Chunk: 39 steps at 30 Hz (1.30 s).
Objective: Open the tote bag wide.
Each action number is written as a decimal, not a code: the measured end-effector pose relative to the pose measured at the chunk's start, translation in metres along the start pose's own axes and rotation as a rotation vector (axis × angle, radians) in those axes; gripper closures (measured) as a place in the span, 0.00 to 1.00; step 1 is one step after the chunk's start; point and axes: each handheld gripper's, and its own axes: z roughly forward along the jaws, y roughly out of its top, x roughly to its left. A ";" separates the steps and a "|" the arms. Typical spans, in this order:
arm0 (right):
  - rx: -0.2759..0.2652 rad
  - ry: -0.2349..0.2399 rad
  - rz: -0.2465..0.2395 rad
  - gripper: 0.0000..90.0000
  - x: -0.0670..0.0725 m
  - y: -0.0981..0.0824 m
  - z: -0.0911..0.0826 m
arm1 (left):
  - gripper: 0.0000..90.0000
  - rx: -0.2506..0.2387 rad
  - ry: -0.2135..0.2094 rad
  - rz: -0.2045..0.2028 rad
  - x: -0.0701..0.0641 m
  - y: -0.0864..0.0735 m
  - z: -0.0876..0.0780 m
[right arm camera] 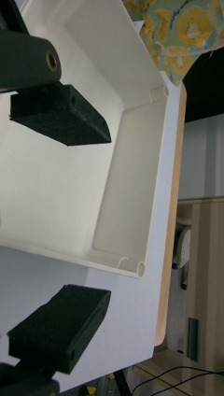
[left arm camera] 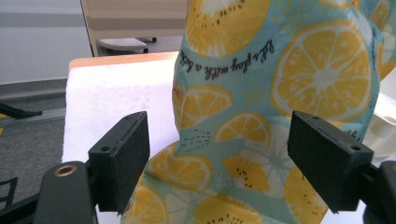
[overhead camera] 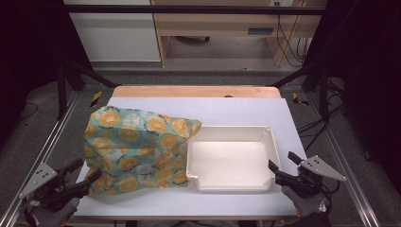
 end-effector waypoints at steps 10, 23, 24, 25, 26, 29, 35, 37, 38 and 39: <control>0.006 0.036 0.000 0.27 0.012 0.005 0.001 | 0.23 -0.020 -0.017 -0.003 0.001 0.010 -0.005; 0.008 0.081 -0.011 0.29 0.028 0.014 0.009 | 0.23 -0.032 -0.023 0.003 -0.001 0.021 -0.006; 0.006 0.082 -0.011 0.29 0.029 0.015 0.009 | 0.23 -0.033 -0.024 0.003 -0.001 0.022 -0.006; 0.003 0.081 -0.016 0.29 0.030 0.016 0.010 | 0.23 -0.032 -0.023 0.006 -0.001 0.023 -0.006; 0.002 0.083 -0.015 0.29 0.032 0.017 0.010 | 0.23 -0.032 -0.023 0.006 -0.001 0.023 -0.006; 0.000 0.088 -0.021 0.30 0.036 0.021 0.012 | 0.23 -0.038 -0.027 0.001 -0.002 0.028 -0.006; -0.013 0.110 -0.036 0.30 0.047 0.032 0.015 | 0.23 -0.045 -0.027 0.002 -0.003 0.035 -0.006; -0.016 0.113 -0.037 0.31 0.048 0.034 0.016 | 0.23 -0.048 -0.029 0.005 -0.003 0.037 -0.005; -0.021 0.117 -0.041 0.31 0.050 0.035 0.017 | 0.23 -0.050 -0.028 0.008 -0.004 0.039 -0.005; -0.021 0.126 -0.047 0.31 0.054 0.039 0.020 | 0.23 -0.052 -0.032 0.013 -0.005 0.041 -0.004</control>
